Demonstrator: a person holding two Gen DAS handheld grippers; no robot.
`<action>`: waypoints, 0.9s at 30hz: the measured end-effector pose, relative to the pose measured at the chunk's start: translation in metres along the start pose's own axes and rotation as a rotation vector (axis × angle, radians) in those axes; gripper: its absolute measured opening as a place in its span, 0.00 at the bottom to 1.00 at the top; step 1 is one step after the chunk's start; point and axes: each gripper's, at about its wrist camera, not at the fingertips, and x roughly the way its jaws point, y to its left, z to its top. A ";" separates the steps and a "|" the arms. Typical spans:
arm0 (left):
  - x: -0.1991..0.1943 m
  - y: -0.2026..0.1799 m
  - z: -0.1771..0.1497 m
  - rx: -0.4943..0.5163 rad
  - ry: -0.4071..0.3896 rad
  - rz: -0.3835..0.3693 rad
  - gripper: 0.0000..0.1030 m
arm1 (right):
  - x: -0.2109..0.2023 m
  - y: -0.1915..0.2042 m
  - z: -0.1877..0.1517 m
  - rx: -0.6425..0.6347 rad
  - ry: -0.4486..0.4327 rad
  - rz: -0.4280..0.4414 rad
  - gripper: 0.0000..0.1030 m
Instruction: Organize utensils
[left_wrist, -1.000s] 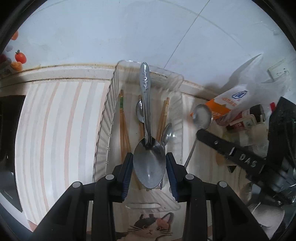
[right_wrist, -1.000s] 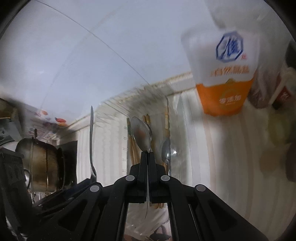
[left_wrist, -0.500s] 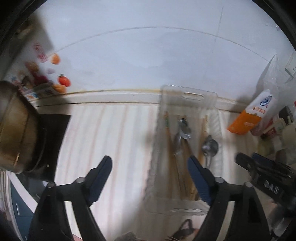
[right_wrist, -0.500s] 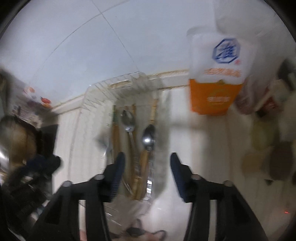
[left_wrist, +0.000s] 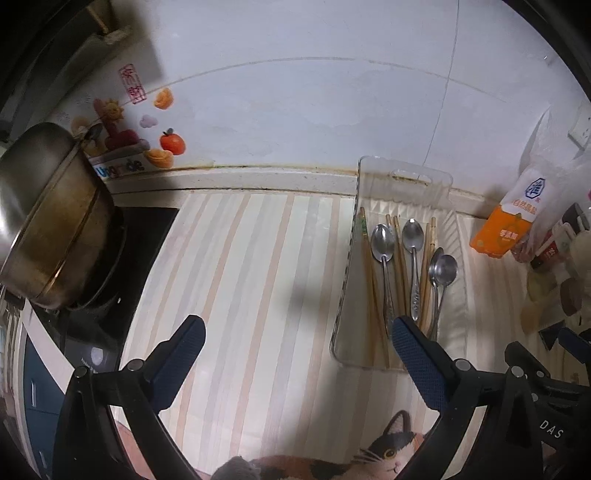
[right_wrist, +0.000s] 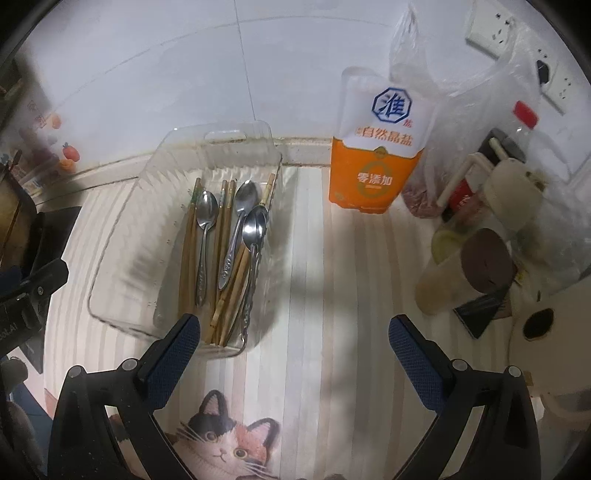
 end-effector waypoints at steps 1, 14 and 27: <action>-0.007 0.002 -0.002 -0.002 -0.007 -0.004 1.00 | -0.007 0.000 -0.002 0.003 -0.010 -0.001 1.00; -0.129 0.035 -0.036 0.015 -0.137 -0.113 1.00 | -0.148 0.006 -0.046 0.063 -0.189 0.074 1.00; -0.245 0.089 -0.091 0.107 -0.215 -0.241 1.00 | -0.293 0.044 -0.129 0.081 -0.312 0.135 1.00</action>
